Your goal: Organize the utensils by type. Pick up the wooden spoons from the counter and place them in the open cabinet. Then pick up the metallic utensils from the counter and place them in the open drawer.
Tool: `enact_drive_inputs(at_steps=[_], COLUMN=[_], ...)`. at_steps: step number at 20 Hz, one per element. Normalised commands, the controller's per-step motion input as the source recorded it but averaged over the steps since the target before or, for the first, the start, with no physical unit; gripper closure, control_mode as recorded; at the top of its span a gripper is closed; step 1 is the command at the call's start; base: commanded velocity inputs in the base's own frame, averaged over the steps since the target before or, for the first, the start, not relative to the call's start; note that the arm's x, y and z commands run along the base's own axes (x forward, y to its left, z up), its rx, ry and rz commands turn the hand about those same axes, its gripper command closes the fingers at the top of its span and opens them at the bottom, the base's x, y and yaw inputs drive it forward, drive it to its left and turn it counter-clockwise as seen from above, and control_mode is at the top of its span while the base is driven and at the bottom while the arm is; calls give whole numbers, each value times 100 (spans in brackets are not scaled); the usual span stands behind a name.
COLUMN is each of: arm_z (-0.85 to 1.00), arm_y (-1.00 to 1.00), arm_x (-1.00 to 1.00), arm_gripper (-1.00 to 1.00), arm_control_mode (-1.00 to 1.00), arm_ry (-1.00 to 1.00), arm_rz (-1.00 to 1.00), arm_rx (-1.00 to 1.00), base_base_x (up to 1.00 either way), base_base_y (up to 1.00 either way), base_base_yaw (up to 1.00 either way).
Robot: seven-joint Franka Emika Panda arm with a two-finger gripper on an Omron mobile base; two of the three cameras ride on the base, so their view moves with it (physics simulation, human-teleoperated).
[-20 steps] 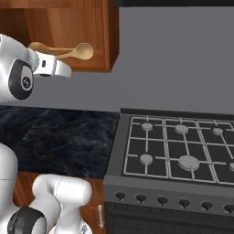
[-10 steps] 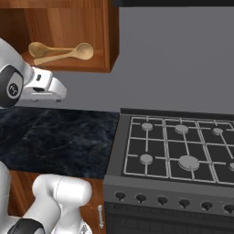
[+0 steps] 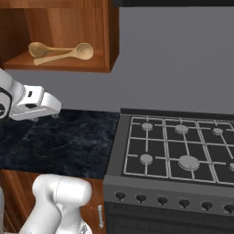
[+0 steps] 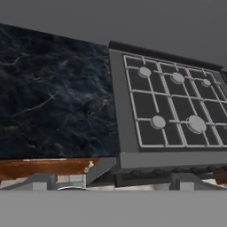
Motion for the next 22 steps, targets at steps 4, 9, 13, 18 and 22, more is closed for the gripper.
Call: enact_drive_inputs(at_steps=[4, 9, 13, 18, 22], arm_z=[0, 0, 0, 0, 0], arm_y=[0, 0, 0, 0, 0], arm_x=[0, 0, 0, 0, 0], arm_gripper=[-100, -100, -100, -100, -100], arm_control_mode=[100, 100, 100, 100, 100], arm_ry=[0, 0, 0, 0, 0], arm_rz=[0, 0, 0, 0, 0], arm_rx=[0, 0, 0, 0, 0], base_base_x=[-37, -68, -62, -39, -6], base_base_y=[-28, -68, -67, -64, -33], base_base_yaw=[-3, -17, -22, -31, -67])
